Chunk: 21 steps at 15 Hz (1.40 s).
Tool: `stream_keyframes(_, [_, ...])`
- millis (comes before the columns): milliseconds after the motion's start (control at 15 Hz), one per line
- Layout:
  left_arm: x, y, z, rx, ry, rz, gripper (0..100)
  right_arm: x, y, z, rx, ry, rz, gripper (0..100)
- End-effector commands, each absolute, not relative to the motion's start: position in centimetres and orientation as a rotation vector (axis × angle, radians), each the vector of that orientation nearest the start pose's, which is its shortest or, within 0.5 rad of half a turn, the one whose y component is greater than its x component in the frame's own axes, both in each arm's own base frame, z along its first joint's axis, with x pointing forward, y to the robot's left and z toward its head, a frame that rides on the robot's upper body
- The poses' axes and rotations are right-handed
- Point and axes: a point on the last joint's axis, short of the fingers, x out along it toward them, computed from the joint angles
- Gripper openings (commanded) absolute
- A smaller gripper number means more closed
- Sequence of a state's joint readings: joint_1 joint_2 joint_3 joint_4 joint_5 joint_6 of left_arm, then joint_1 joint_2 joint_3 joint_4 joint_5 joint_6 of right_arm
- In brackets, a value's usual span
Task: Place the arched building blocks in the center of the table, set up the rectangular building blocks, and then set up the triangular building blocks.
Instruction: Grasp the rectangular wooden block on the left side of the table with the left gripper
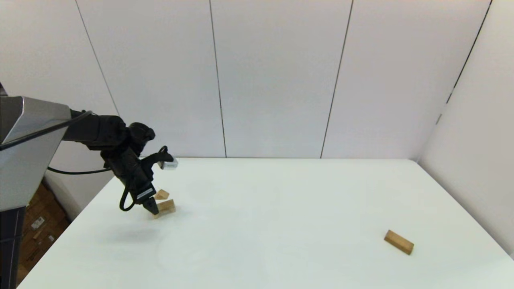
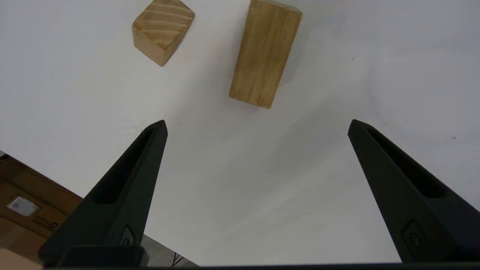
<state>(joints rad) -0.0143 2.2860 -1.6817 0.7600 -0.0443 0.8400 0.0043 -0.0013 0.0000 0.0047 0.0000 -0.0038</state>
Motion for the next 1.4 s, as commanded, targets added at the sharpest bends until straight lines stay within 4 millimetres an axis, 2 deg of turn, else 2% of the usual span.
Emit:
stream_keyframes(67, [40.6,-1.5,7.9,0.695,1.277,-0.647,100,-2.3,0.0,7.5,-0.005,0.006,0.005,100])
stream_keyframes(667, [41.1,-3.2,5.1,0.705,1.324,-0.696,100,-2.3,0.0,7.5,-0.005,0.003,0.006,100])
stream_keyframes(1400, [41.9,-3.5,4.4,0.708,1.318,-0.697,100,-2.3,0.0,7.5,-0.005,0.005,0.005,100])
